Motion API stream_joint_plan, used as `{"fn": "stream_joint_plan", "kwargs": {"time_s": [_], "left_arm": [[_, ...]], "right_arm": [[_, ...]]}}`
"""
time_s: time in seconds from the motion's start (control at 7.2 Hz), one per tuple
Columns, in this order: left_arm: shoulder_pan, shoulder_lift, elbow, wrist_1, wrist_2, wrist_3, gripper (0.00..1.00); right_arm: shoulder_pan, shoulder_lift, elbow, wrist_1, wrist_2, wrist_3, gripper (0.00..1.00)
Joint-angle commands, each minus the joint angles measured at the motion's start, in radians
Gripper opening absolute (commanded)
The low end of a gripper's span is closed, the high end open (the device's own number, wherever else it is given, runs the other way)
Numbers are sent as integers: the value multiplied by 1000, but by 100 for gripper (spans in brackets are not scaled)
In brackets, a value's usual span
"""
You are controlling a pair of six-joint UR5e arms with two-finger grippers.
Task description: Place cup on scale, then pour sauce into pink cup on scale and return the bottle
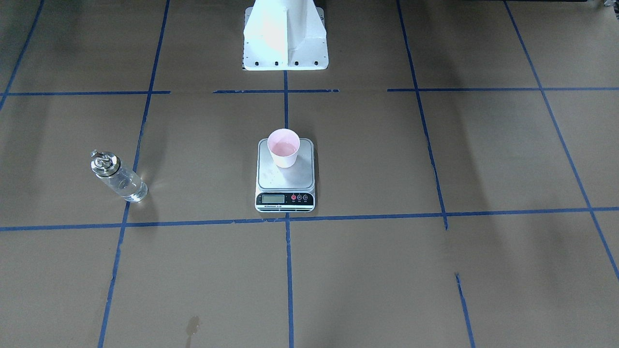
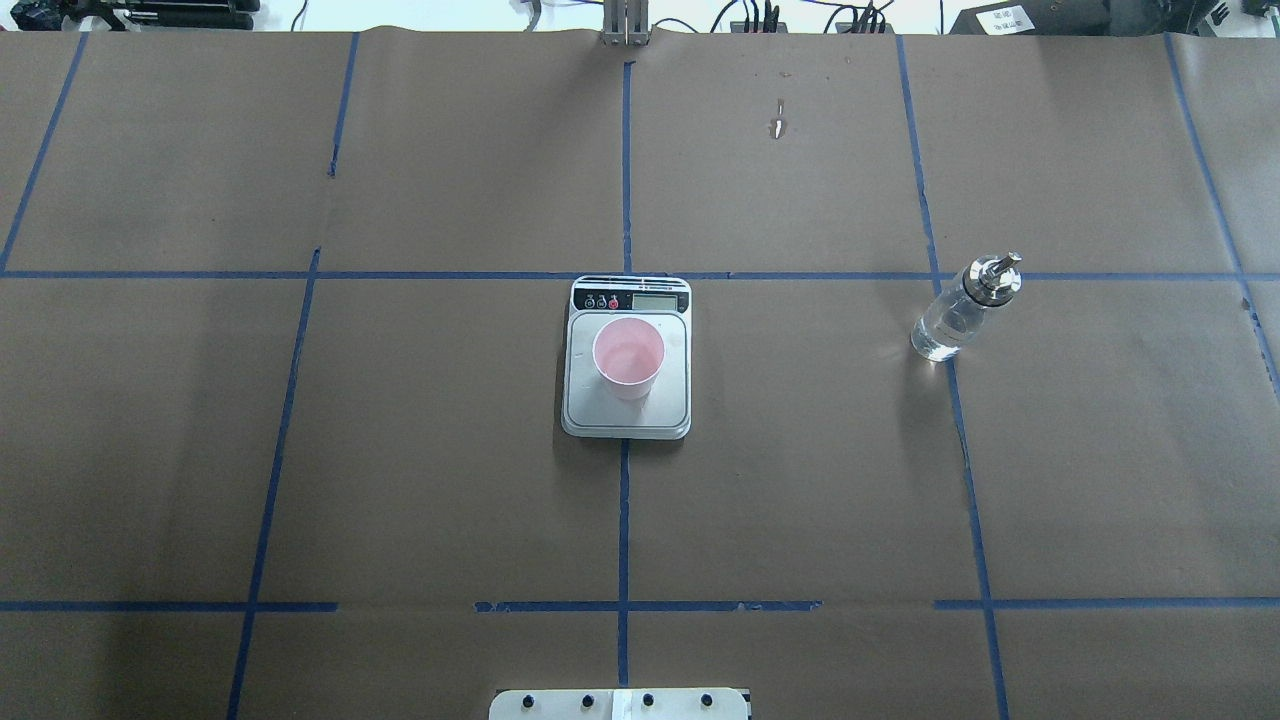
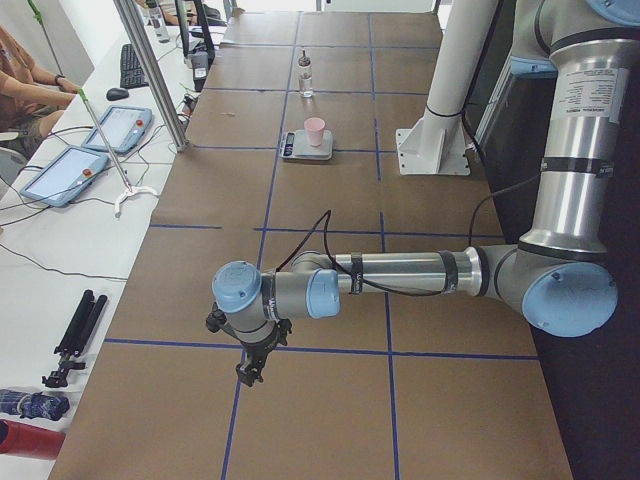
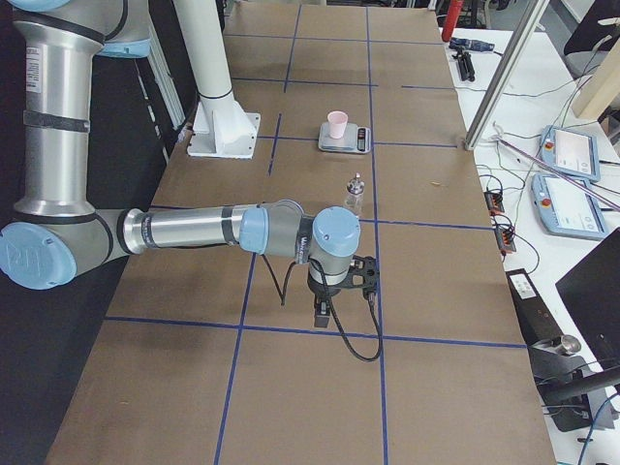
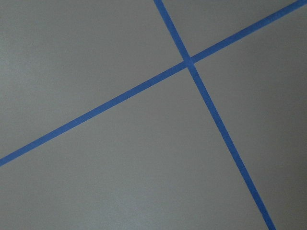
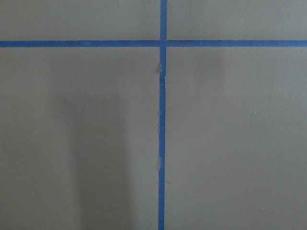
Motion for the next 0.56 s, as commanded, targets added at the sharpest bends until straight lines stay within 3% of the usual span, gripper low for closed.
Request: {"fn": "stream_joint_plan", "kwargs": {"time_s": [0.0, 0.42], "left_arm": [[-2, 0, -3, -1, 0, -2, 100], [-2, -1, -4, -1, -2, -102, 100]], "right_arm": [[2, 0, -7, 100, -3, 152, 100], [2, -4, -9, 109, 2, 153, 100]]}}
